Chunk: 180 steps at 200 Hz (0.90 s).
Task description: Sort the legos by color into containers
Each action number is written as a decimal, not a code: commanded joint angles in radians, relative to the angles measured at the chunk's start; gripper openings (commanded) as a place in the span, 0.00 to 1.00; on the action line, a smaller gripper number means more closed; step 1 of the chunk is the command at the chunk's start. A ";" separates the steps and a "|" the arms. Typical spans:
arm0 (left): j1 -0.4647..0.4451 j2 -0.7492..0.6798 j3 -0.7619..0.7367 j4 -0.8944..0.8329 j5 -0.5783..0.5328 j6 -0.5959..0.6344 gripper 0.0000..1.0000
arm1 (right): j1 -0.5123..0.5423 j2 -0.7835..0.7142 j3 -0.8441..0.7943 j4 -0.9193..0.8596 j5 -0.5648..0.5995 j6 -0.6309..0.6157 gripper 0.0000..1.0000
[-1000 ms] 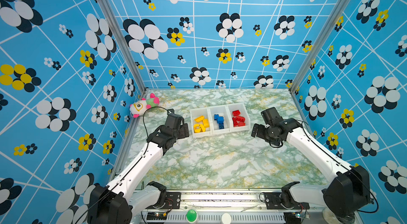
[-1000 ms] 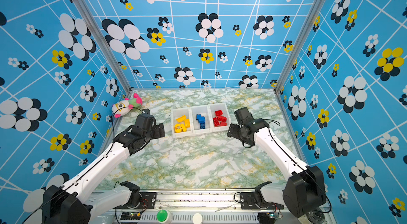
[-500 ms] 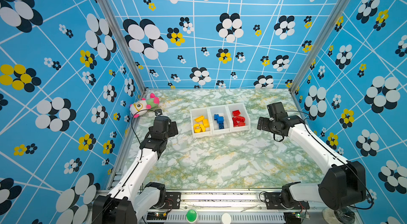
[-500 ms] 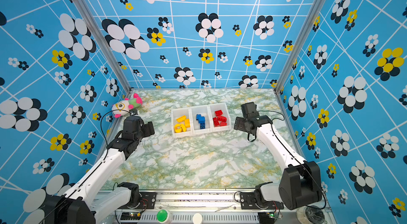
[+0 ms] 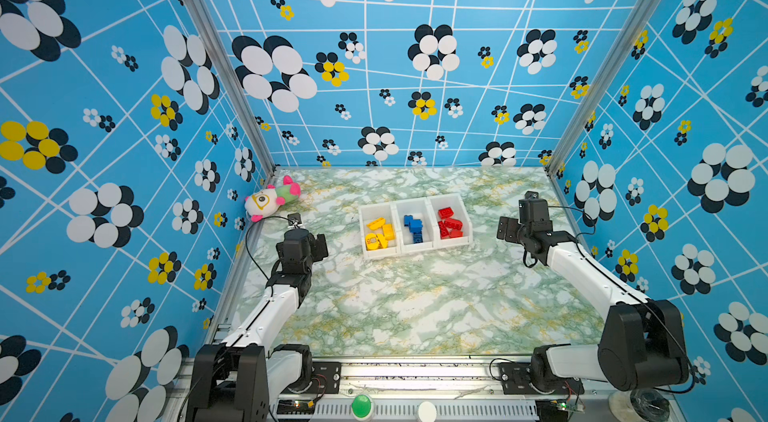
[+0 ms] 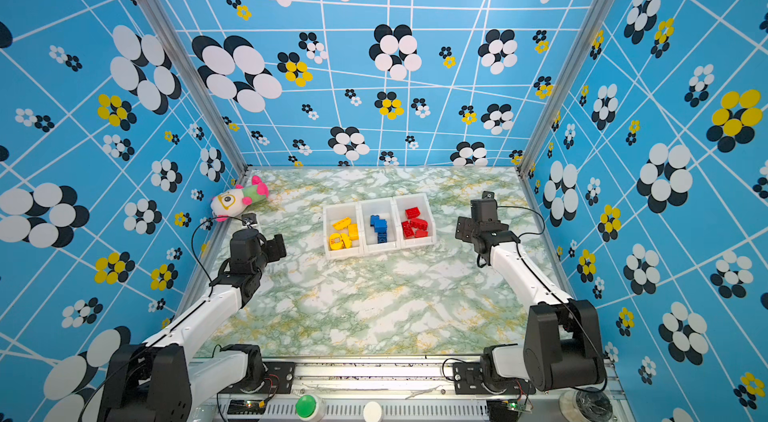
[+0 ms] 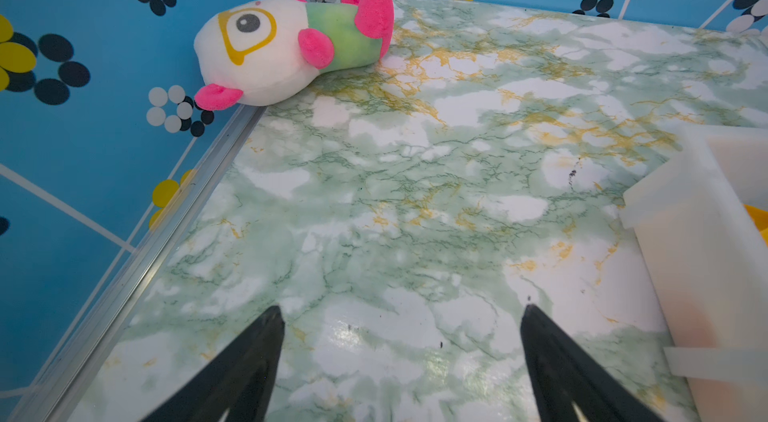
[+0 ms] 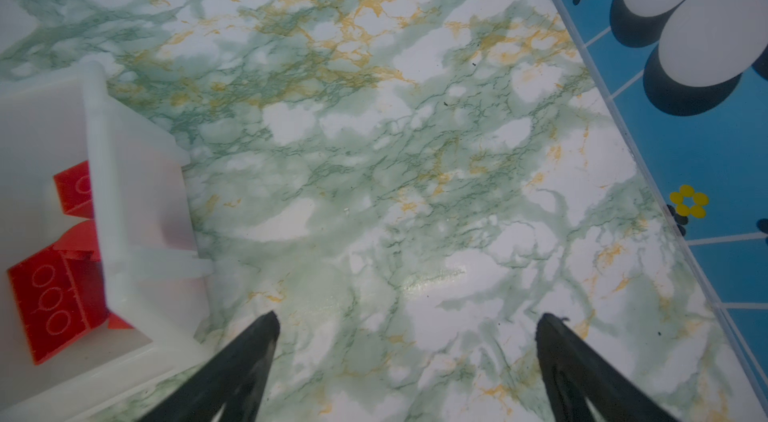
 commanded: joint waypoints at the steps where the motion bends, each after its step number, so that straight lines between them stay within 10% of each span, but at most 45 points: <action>1: 0.019 0.039 -0.030 0.171 0.017 0.046 0.90 | -0.037 0.035 -0.050 0.191 -0.011 -0.046 0.99; 180: 0.097 0.188 -0.099 0.477 0.058 0.071 0.89 | -0.053 0.132 -0.384 0.893 -0.058 -0.153 0.99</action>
